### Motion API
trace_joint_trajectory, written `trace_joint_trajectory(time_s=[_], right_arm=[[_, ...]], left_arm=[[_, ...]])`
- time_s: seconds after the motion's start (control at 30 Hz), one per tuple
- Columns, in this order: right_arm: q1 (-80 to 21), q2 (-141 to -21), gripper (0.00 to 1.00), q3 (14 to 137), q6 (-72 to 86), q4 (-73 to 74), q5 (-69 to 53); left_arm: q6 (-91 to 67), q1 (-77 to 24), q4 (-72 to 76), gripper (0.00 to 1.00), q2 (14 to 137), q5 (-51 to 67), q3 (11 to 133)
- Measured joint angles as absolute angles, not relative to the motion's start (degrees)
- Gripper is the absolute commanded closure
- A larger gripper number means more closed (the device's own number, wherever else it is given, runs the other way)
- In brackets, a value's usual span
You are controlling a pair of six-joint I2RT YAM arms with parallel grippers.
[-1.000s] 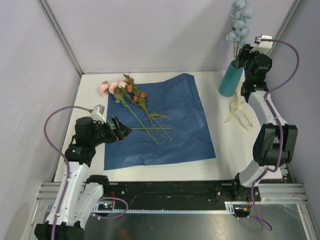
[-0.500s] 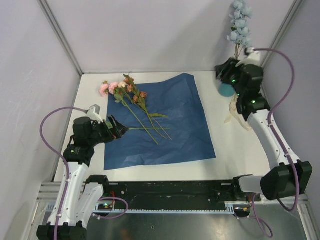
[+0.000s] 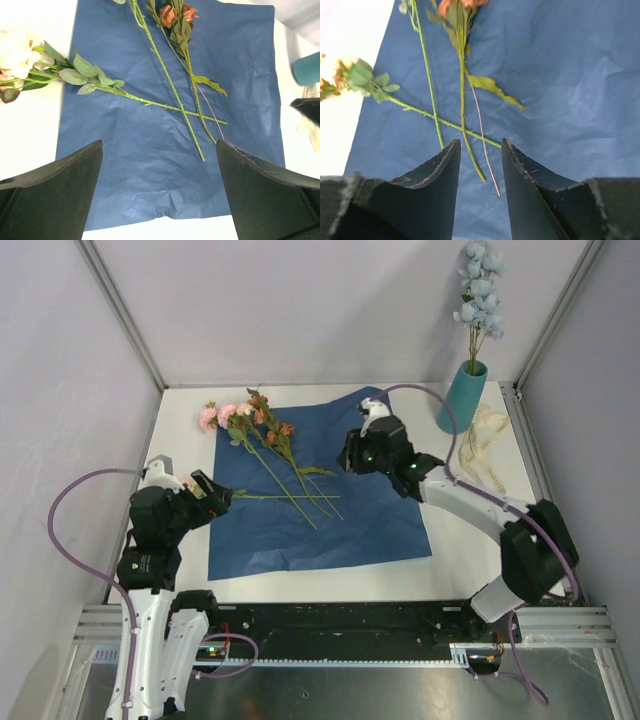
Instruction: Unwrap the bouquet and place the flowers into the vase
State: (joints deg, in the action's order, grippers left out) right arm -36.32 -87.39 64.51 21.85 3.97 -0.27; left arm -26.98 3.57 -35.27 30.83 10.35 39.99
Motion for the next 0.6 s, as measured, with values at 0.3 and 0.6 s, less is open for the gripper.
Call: trace_joint_trajectory(time_s=[0.3, 0.6], right_arm=[[-45.76, -103.00, 0.56, 68.10, 22.22, 0.43, -0.05], [-51.35, -117.97, 0.57, 87.22, 18.94, 3.75, 5.87]], left_arm=[[-27.00, 3.95, -36.86, 0.00, 28.71, 5.69, 40.21], [-27.03, 4.32, -37.43, 0.00, 27.05, 3.38, 40.73]])
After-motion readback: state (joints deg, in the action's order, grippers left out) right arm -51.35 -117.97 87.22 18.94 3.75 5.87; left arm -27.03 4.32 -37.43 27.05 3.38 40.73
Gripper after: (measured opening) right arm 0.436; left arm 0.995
